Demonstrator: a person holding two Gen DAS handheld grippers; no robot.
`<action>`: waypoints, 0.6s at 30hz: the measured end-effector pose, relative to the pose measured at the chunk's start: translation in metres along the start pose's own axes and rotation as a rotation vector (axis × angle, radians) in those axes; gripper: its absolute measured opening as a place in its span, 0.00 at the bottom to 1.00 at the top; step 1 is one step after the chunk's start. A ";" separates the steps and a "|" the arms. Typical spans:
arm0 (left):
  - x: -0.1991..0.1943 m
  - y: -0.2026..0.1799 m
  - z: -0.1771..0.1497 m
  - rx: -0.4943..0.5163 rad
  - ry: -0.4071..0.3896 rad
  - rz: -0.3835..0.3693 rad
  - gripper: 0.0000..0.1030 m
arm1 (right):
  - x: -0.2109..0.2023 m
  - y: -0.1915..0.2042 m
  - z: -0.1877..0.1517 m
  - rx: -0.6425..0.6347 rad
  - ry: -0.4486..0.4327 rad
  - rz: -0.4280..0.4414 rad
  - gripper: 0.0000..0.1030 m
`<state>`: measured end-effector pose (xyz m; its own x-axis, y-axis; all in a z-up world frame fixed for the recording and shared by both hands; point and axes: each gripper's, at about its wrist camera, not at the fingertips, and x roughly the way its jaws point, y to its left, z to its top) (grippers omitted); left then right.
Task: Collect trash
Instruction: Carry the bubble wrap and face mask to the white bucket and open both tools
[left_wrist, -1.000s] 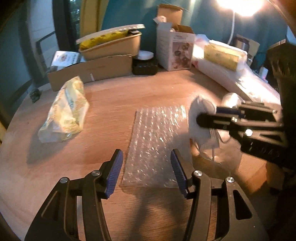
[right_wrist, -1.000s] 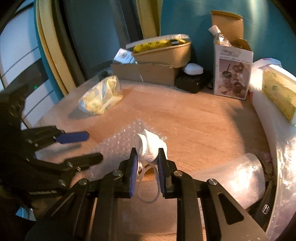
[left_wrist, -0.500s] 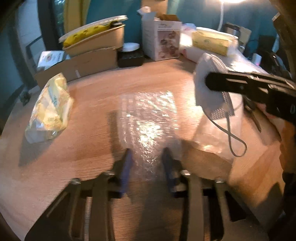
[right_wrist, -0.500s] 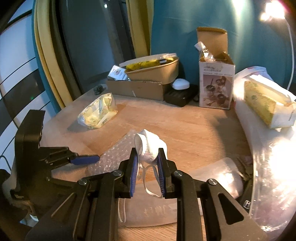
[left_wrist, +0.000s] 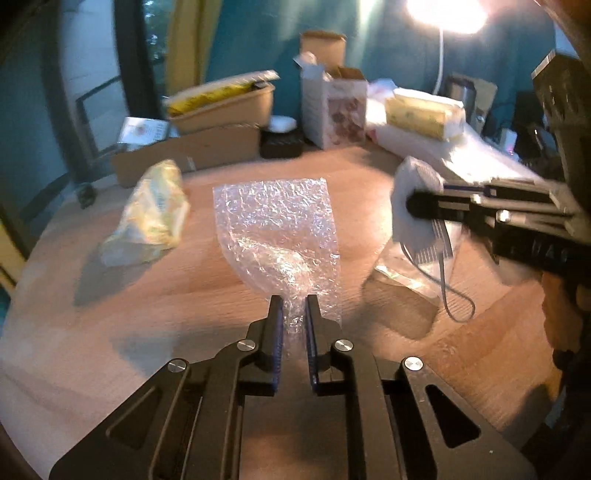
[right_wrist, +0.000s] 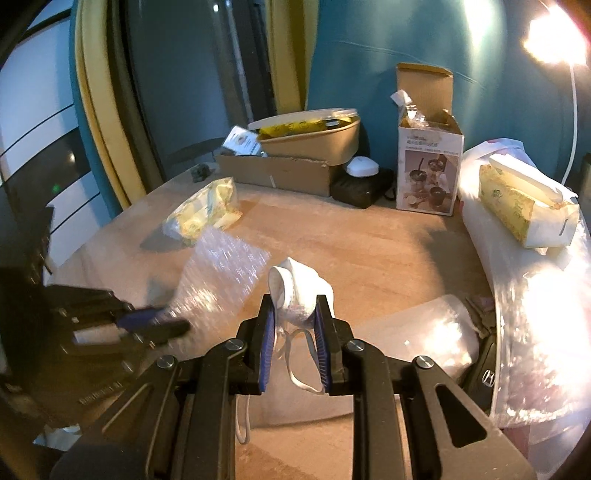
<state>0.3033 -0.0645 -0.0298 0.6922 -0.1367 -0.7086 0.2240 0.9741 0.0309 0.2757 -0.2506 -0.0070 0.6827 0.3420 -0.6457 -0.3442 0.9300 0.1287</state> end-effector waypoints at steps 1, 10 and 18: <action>-0.006 0.002 -0.002 -0.010 -0.010 0.007 0.13 | -0.001 0.004 -0.002 -0.006 0.002 0.002 0.20; -0.049 0.019 -0.021 -0.069 -0.063 0.044 0.13 | -0.007 0.042 -0.014 -0.062 0.017 0.035 0.20; -0.075 0.031 -0.039 -0.109 -0.102 0.058 0.13 | -0.013 0.070 -0.016 -0.118 0.018 0.047 0.20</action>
<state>0.2322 -0.0169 -0.0032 0.7692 -0.0919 -0.6323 0.1100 0.9939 -0.0107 0.2323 -0.1925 -0.0019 0.6525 0.3817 -0.6547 -0.4496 0.8904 0.0709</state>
